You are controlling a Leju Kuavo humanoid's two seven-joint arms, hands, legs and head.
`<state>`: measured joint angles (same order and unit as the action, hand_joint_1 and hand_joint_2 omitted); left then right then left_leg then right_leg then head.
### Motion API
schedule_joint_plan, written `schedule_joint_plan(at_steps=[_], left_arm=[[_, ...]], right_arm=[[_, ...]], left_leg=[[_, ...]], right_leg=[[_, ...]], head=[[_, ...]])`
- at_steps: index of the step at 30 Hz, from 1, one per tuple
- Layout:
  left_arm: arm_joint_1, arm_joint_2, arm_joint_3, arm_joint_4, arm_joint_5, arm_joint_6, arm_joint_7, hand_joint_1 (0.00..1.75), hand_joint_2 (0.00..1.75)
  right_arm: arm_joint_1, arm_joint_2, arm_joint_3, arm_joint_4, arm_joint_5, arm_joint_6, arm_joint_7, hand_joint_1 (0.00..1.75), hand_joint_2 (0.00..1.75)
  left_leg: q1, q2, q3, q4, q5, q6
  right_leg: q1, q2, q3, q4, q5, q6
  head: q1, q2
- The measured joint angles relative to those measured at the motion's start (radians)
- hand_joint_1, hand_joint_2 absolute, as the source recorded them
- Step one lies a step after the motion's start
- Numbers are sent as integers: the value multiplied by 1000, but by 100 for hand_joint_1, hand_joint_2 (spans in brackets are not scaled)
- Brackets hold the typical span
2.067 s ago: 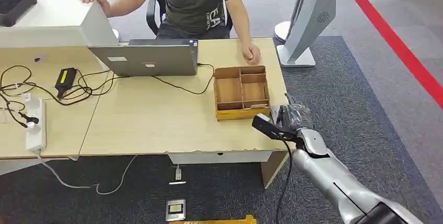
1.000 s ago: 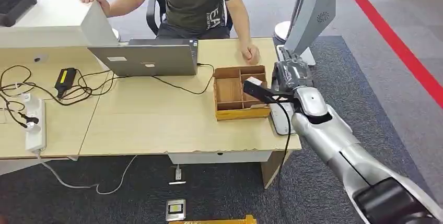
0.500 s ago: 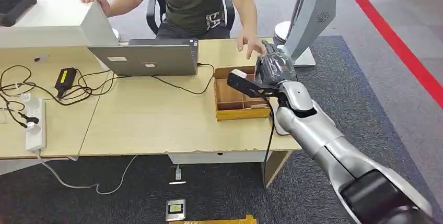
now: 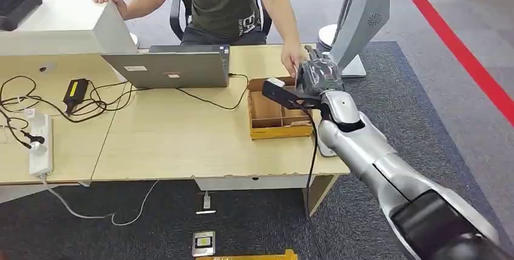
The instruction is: Pass the card to the sensor for recognition and then transmit it.
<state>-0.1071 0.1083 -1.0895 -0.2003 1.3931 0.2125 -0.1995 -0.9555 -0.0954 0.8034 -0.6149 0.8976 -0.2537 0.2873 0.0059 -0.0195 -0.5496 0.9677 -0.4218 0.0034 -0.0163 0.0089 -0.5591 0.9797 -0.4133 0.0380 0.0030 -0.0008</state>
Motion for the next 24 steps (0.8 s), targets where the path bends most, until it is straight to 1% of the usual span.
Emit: schedule_joint_plan(at_steps=[1, 2, 3, 4, 8, 12, 16, 19, 21, 24], left_arm=[[1, 0, 0, 0, 0, 0, 1, 0, 0], [1, 0, 0, 0, 0, 0, 2, 0, 0], [1, 0, 0, 0, 0, 0, 1, 0, 0], [1, 0, 0, 0, 0, 0, 1, 0, 0], [0, -1, 0, 0, 5, 1, 0, 0, 0], [0, -3, 0, 0, 10, 4, -2, 0, 0], [0, -4, 0, 0, 17, 7, 1, 0, 0], [0, -5, 0, 0, 24, 9, 2, 0, 0], [0, -5, 0, 0, 28, 15, 2, 0, 0], [0, -6, 0, 0, 31, 21, 8, 0, 0]], right_arm=[[-2, 3, 2, 3, 0, 0, 0, 175, 175], [-4, 5, 4, 5, 3, 0, 1, 0, 175], [-6, 6, 4, 6, 3, 0, 2, 0, 175], [-7, 8, 4, 8, 5, -1, 2, 0, 0], [-10, 12, 11, 13, 38, -45, 1, 0, 0], [-10, 14, 15, 16, 68, -52, 3, 0, 0], [-10, 13, 24, 16, 119, -73, 35, 0, 0], [-8, 13, 27, 14, 125, -80, 37, 0, 0], [-7, 13, 26, 13, 119, -94, 32, 0, 0], [9, 10, 17, -2, 100, -136, -8, 0, 0]], left_leg=[[0, 0, 0, 0, 0, 0], [0, 0, 0, 0, 0, 0], [0, 0, 0, 0, 0, 0], [0, 0, 0, 0, 0, 0], [0, 0, 0, 0, 0, 0], [0, 0, 0, 0, 0, 0], [0, 0, 0, 0, 0, 0], [0, 0, 0, 0, 0, 0], [0, 0, 0, 0, 0, 0], [0, 0, 0, 0, 0, 0]], right_leg=[[0, 0, 0, 0, 0, 0], [0, 0, 0, 0, 0, 0], [0, 0, 0, 0, 0, 0], [0, 0, 0, 0, 0, 0], [0, 0, 0, 0, 0, 0], [0, 0, 0, 0, 0, 0], [0, 0, 0, 0, 0, 0], [0, 0, 0, 0, 0, 0], [0, 0, 0, 0, 0, 0], [0, 0, 0, 0, 0, 0]], head=[[0, 0], [0, 0], [0, 0], [0, 0], [0, 0], [0, 0], [0, 0], [0, 0], [0, 0], [0, 0]])
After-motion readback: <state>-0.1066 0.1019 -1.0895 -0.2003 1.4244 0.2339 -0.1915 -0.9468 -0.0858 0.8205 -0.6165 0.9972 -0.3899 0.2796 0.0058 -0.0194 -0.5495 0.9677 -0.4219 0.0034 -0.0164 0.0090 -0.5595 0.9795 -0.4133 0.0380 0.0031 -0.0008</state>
